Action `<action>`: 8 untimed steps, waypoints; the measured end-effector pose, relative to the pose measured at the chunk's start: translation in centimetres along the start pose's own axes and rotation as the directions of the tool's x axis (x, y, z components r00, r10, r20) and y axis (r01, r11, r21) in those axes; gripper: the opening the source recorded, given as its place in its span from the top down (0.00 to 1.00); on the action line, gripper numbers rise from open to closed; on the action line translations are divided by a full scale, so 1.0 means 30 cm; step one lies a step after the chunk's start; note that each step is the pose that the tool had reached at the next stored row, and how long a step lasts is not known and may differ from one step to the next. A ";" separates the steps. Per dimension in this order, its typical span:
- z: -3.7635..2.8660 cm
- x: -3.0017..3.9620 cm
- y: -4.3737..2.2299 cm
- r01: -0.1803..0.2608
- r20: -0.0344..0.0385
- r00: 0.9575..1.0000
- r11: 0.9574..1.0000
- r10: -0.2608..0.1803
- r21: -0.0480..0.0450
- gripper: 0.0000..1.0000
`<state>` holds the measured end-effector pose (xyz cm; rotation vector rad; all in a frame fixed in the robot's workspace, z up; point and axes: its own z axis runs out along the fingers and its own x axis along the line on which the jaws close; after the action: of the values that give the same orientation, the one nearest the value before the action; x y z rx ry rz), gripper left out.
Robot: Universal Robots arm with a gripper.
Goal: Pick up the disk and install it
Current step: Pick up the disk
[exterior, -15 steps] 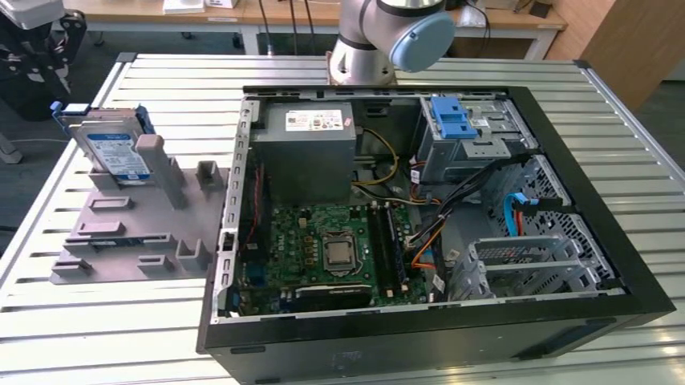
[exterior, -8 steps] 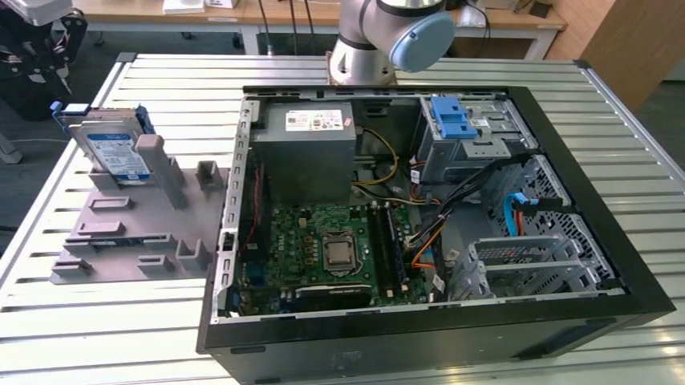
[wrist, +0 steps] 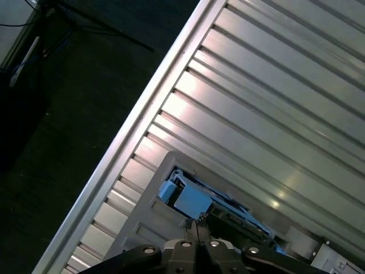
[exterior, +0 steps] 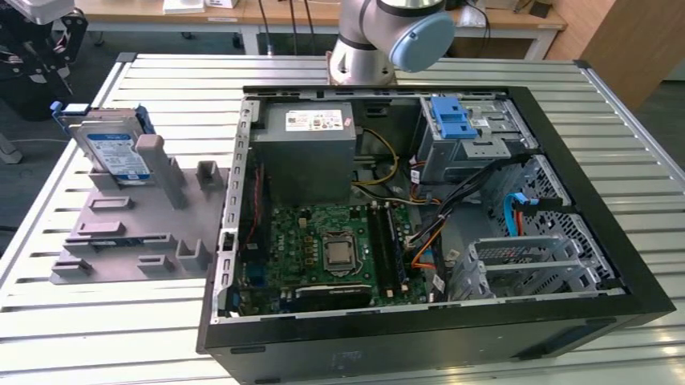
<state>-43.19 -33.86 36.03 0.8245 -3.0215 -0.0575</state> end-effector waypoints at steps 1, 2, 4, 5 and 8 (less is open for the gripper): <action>0.000 0.000 0.000 0.006 0.000 1.000 1.000 -0.006 0.000 0.89; 0.000 0.000 0.000 0.020 -0.001 1.000 1.000 -0.020 0.000 0.89; 0.000 0.000 0.000 0.054 -0.002 0.999 0.999 -0.054 0.000 0.89; 0.000 0.000 0.000 0.070 -0.002 0.998 0.998 -0.070 0.000 0.89; 0.000 0.000 0.000 0.114 -0.002 0.994 0.994 -0.114 -0.001 0.89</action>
<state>-43.19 -33.86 36.03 0.9954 -2.9697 -0.0593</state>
